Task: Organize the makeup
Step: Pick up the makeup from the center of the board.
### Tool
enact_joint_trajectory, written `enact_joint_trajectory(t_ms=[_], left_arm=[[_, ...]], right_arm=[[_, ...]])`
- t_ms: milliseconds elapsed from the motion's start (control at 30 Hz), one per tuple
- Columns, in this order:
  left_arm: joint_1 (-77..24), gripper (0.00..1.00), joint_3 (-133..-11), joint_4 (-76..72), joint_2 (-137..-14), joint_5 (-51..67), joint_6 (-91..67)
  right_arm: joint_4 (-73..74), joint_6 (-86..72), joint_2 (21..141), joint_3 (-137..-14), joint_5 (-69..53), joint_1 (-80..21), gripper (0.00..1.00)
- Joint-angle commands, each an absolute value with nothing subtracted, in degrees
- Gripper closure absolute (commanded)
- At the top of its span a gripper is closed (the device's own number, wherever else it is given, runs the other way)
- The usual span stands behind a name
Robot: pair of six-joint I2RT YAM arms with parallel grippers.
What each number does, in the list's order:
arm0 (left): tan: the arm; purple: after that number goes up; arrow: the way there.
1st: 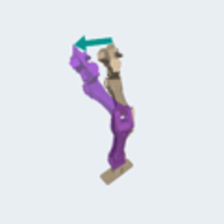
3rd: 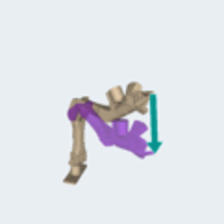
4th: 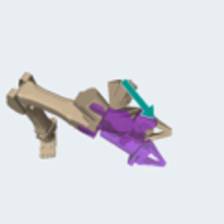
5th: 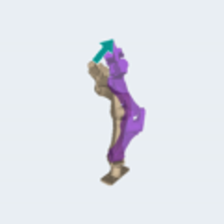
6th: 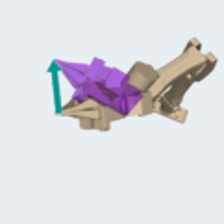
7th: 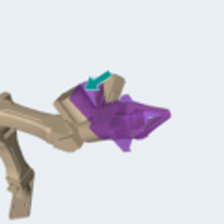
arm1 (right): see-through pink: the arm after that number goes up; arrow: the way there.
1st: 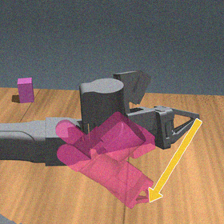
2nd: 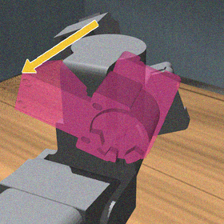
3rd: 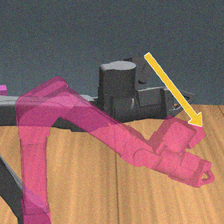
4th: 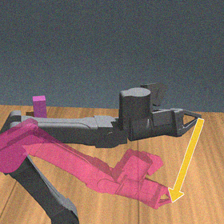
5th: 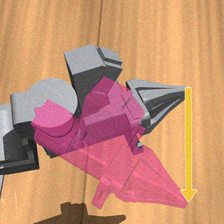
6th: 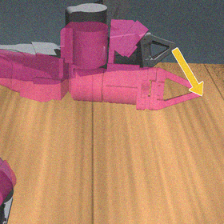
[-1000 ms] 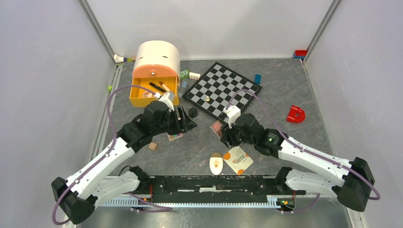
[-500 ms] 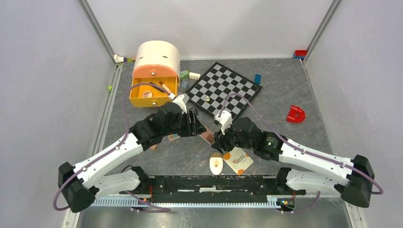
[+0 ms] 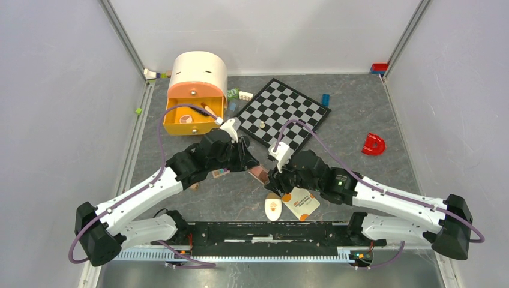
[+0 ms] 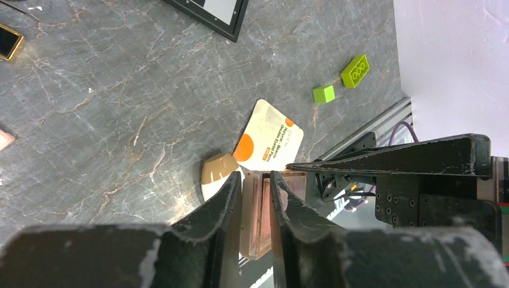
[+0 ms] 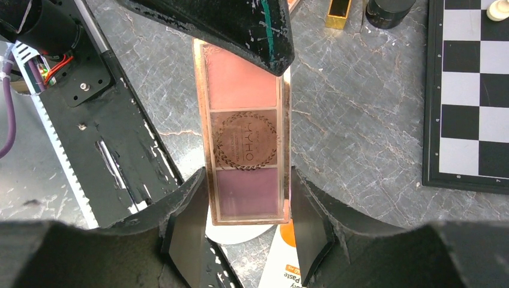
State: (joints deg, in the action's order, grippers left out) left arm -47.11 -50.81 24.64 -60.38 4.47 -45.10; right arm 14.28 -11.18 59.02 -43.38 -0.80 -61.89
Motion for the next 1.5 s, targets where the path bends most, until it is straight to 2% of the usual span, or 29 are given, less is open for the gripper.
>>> enact_joint_trajectory(t_ms=[0,133,233,433,500,733,967,1467], left_arm=[[-47.5,0.76,-50.2,22.0,-59.0,4.0,-46.2],[-47.6,0.82,-50.1,21.9,-58.6,3.9,-46.4],[-47.5,0.84,-50.1,21.9,-58.3,3.4,-46.2],[-47.2,0.85,-52.0,25.7,-56.9,-2.6,-43.7],[-46.7,0.85,-53.2,27.1,-56.6,-4.6,-42.5],[-39.6,0.86,-56.1,29.1,-57.0,-3.3,-40.0],[-20.4,0.86,-63.6,30.9,-57.1,5.7,-34.3],[-0.1,0.9,-76.1,26.2,-71.9,25.0,-28.7]], right_arm=[[12.3,-10.6,57.8,-45.8,2.2,-62.3,0.62],[12.4,-10.7,57.6,-45.7,2.9,-62.3,0.59],[12.9,-11.0,57.5,-45.8,3.4,-62.4,0.52],[14.5,-11.7,55.6,-45.8,5.7,-62.5,0.29],[15.6,-11.9,55.3,-45.8,6.1,-62.4,0.26],[16.6,-13.3,52.2,-43.3,7.5,-62.6,0.25],[18.9,-14.1,49.8,-42.6,9.5,-62.6,0.25],[22.3,-15.3,46.5,-41.0,11.2,-62.6,0.24]])
